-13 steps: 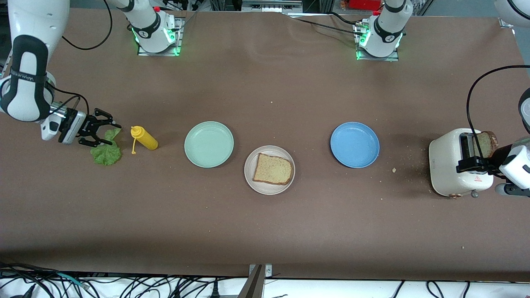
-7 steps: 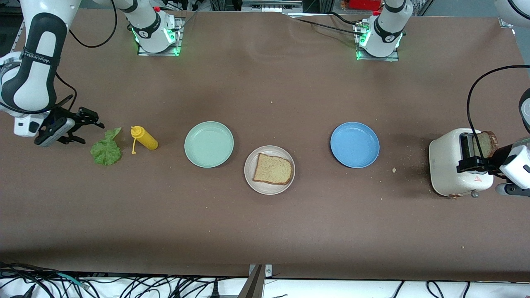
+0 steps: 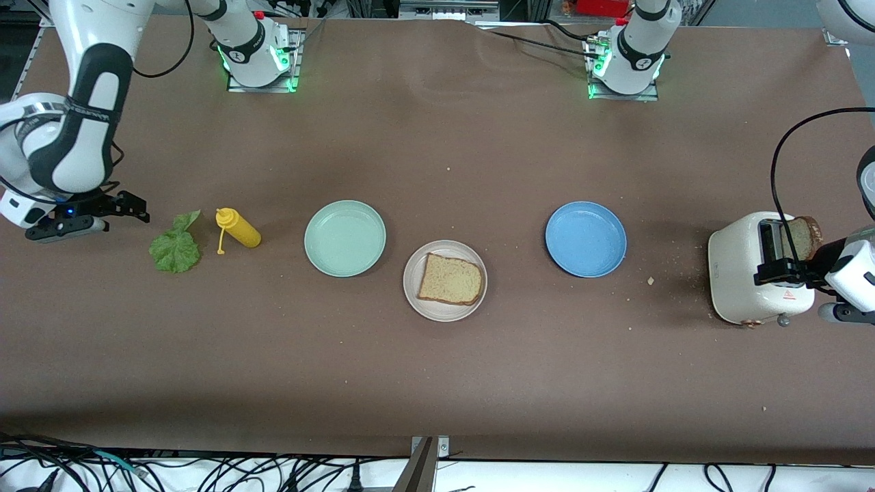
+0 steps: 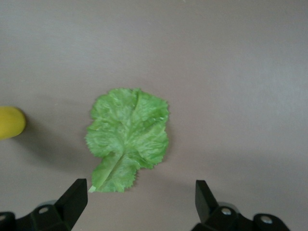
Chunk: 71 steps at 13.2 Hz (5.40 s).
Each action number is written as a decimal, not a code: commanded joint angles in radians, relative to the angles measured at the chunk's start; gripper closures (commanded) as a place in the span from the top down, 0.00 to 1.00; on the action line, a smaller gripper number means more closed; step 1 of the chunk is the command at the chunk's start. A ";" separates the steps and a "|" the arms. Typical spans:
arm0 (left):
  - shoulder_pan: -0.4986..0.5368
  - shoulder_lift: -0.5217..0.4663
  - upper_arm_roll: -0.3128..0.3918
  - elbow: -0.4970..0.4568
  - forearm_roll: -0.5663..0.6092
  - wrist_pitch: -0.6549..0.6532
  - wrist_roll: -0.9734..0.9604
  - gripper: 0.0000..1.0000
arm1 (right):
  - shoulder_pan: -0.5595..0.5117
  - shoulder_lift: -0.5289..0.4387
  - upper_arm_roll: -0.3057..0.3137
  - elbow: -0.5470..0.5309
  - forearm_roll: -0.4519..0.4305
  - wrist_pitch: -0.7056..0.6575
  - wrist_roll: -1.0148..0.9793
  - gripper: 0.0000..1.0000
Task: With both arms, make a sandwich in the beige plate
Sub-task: 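Lower the right gripper onto the green lettuce leaf and grasp it, then lift the lettuce with the right gripper and carry it to the beige plate, then lower the lettuce onto the bread and open the right gripper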
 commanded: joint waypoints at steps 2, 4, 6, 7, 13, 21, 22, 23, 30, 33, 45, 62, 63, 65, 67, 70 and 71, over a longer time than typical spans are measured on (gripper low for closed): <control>0.001 -0.002 -0.002 0.009 0.042 -0.010 0.001 1.00 | -0.030 0.047 0.092 0.008 0.034 0.092 0.068 0.99; 0.001 -0.002 -0.002 0.009 0.042 -0.010 0.001 1.00 | -0.072 0.047 0.165 0.023 0.122 0.124 0.060 0.99; 0.001 -0.002 -0.002 0.009 0.042 -0.010 0.001 1.00 | -0.118 0.062 0.224 0.062 0.160 0.124 0.069 0.99; 0.001 -0.002 -0.002 0.009 0.040 -0.010 0.001 1.00 | -0.148 0.065 0.254 0.068 0.175 0.124 0.068 0.99; 0.001 -0.002 -0.002 0.011 0.040 -0.008 0.001 1.00 | -0.191 0.117 0.334 0.066 0.189 0.124 0.068 0.99; 0.001 -0.002 -0.002 0.011 0.042 -0.008 0.000 1.00 | -0.245 0.128 0.387 0.074 0.187 0.123 0.052 0.00; 0.001 -0.002 -0.002 0.011 0.042 -0.008 0.001 1.00 | -0.247 0.128 0.387 0.082 0.184 0.123 0.052 0.00; 0.001 -0.002 -0.002 0.011 0.042 -0.008 0.001 1.00 | -0.247 0.128 0.385 0.089 0.183 0.121 0.049 0.00; 0.002 -0.002 0.002 0.009 0.042 -0.008 0.001 1.00 | -0.243 0.116 0.258 0.209 0.063 -0.068 0.048 0.00; 0.002 -0.002 0.002 0.009 0.043 -0.008 0.003 1.00 | -0.244 0.117 0.212 0.263 0.026 -0.152 0.051 0.00; 0.002 0.001 0.002 0.009 0.045 -0.007 0.004 1.00 | -0.221 0.064 0.190 0.624 -0.052 -0.733 0.679 0.00; 0.001 -0.001 0.002 0.009 0.045 -0.007 0.003 1.00 | -0.219 0.033 1.129 0.768 -0.377 0.077 2.108 0.00; 0.001 -0.001 0.002 0.009 0.045 -0.007 0.003 1.00 | -0.219 0.053 1.140 0.760 -0.380 0.136 2.109 0.00; 0.001 -0.001 0.002 0.009 0.045 -0.007 0.003 1.00 | -0.211 0.103 1.141 0.757 -0.364 0.242 2.113 0.00; 0.001 -0.001 0.002 0.009 0.045 -0.007 0.003 1.00 | -0.198 0.146 1.148 0.757 -0.359 0.357 2.167 0.00; 0.001 -0.001 0.002 0.009 0.045 -0.007 0.003 1.00 | -0.194 0.200 1.207 0.763 -0.359 0.489 2.264 0.00; 0.001 -0.001 0.002 0.009 0.045 -0.007 0.003 1.00 | -0.193 0.215 1.210 0.763 -0.359 0.523 2.283 0.00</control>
